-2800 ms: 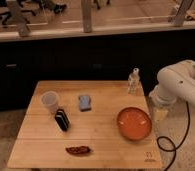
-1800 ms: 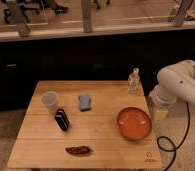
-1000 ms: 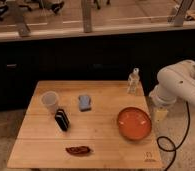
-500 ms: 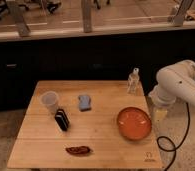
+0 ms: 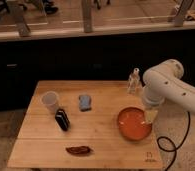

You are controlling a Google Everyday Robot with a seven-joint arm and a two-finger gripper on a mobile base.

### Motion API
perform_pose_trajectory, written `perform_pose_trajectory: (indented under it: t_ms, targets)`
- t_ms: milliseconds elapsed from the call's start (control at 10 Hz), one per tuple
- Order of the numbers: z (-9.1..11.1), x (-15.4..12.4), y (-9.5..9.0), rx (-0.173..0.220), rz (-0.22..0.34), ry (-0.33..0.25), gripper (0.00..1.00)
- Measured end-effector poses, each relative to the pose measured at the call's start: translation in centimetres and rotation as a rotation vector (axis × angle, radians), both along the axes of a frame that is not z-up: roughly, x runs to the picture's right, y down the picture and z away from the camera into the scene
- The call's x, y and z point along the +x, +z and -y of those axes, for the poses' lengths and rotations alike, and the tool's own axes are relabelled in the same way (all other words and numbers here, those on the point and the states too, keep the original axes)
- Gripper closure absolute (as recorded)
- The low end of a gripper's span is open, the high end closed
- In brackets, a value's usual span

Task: Knock the eraser over

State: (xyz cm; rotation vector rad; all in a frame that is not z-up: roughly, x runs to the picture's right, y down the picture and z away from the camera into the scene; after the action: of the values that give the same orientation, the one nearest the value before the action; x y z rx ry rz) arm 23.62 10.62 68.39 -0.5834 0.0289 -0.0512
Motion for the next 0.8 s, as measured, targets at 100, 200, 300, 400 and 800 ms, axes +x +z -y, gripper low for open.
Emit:
perform_pose_trajectory:
  t_ms: [100, 200, 300, 400, 800]
  targets:
    - [-0.1, -0.4, 0.0, -0.006, 0.004, -0.01, 0.2]
    - [0.0, -1.8, 0.1, -0.01, 0.015, -0.023, 0.2]
    - [-0.1, -3.0, 0.2, -0.016, 0.021, -0.035, 0.2]
    - [0.0, -4.0, 0.3, -0.017, 0.028, -0.047, 0.2]
    - [-0.3, -4.8, 0.4, -0.033, 0.036, -0.086, 0.2]
